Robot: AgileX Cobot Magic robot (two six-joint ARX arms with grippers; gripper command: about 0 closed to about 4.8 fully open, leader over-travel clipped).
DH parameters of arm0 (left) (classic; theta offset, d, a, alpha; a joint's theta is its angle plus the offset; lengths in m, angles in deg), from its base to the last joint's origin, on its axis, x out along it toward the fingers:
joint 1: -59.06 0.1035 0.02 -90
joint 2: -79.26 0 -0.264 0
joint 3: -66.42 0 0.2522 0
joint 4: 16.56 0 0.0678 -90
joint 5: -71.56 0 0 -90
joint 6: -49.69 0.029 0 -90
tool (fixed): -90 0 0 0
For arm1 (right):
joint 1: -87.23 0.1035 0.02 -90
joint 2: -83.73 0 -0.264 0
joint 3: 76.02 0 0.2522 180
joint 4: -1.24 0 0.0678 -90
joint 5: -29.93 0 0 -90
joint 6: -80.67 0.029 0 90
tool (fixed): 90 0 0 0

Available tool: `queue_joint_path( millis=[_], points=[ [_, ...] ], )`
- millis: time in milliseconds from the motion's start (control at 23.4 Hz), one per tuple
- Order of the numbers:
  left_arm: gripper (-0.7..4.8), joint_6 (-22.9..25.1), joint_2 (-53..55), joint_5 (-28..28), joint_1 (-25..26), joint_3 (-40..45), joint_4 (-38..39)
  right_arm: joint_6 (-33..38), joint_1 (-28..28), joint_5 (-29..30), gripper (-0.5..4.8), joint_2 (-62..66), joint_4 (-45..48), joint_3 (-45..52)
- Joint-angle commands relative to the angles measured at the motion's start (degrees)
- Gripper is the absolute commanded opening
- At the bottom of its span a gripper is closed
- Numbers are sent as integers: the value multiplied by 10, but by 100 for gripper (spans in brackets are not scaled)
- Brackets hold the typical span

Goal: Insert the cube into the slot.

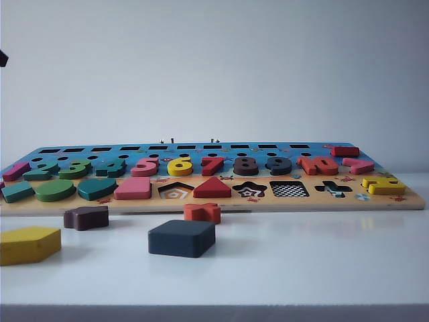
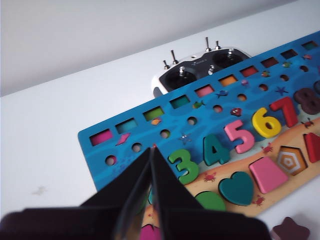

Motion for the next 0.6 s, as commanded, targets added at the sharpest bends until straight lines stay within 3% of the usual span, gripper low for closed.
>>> queue_joint_path(
  millis=[43, 599],
  points=[
    [17, 10, 37, 22, -25, -47, 45, 2, 0, 6, 0, -1, 12, -2],
    [17, 37, 122, 88, -89, -156, 210, 32, 1, 40, 1, -1, 14, -16]
  ],
)
